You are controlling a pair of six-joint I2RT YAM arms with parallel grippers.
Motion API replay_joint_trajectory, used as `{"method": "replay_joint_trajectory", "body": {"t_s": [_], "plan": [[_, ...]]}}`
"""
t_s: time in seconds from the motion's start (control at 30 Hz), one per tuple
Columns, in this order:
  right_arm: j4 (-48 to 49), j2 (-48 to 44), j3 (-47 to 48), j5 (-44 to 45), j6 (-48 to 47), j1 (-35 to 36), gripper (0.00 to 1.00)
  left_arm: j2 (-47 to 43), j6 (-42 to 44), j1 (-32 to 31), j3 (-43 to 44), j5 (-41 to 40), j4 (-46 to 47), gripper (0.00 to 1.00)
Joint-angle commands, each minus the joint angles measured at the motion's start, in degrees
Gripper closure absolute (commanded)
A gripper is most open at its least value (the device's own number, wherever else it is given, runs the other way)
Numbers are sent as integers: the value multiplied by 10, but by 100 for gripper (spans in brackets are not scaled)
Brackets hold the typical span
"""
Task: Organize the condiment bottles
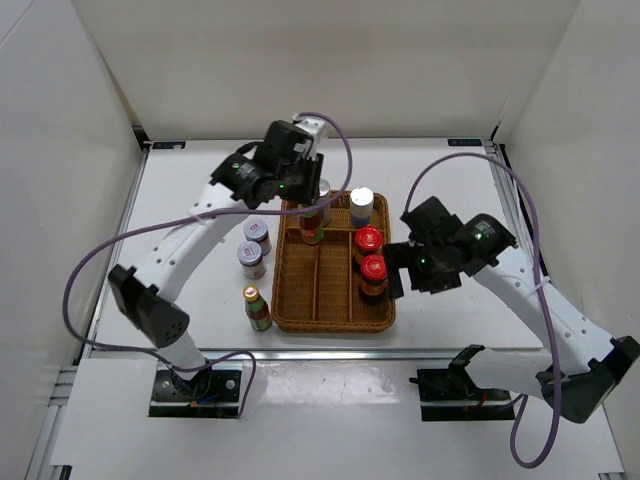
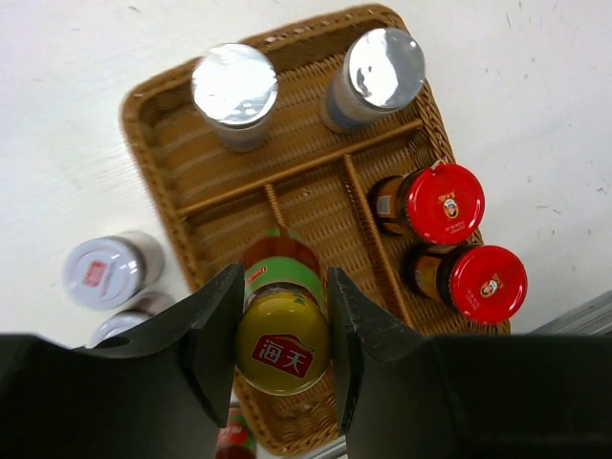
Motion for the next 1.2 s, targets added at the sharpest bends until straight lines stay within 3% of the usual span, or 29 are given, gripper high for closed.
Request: {"method": "replay_joint_trajectory", "body": {"t_s": [0.0,0.1,0.53,0.6,0.63,0.67,0.73,0.77,0.8,0.97,1.07,1.17], "plan": [[-47,11,75,41,-41,-2,0,9,-14,-24,43,-16,55,89],[-52,23,110,47,-55,-2,0,44,-26,-35,43,-16,73,89],[-41,18,94,53,-83,-2,0,128,-80,-74,-11,-51,114,89],[-41,12,88,53,-88,-2,0,134,-93,-74,-30,-51,114,80],[-41,7,88,58,-93,-2,0,134,-93,-74,-30,-51,114,65],[-41,2,80,63,-93,-2,0,134,-99,-74,-35,-51,114,41],[-41,-5,67,71,-93,-2,0,124,-99,-74,-43,-51,114,22],[-35,-5,61,77,-88,-2,0,113,-99,-79,-43,-51,114,6],[-29,-5,54,83,-88,-2,0,106,-90,-79,-43,-51,114,0],[-13,0,49,94,-77,-2,0,19,-74,-79,-68,-95,93,0],[-13,22,49,89,-77,-2,0,-128,-79,-79,-146,-127,93,0],[-2,29,49,80,-77,-2,0,-221,-97,-79,-218,-140,93,0]]}}
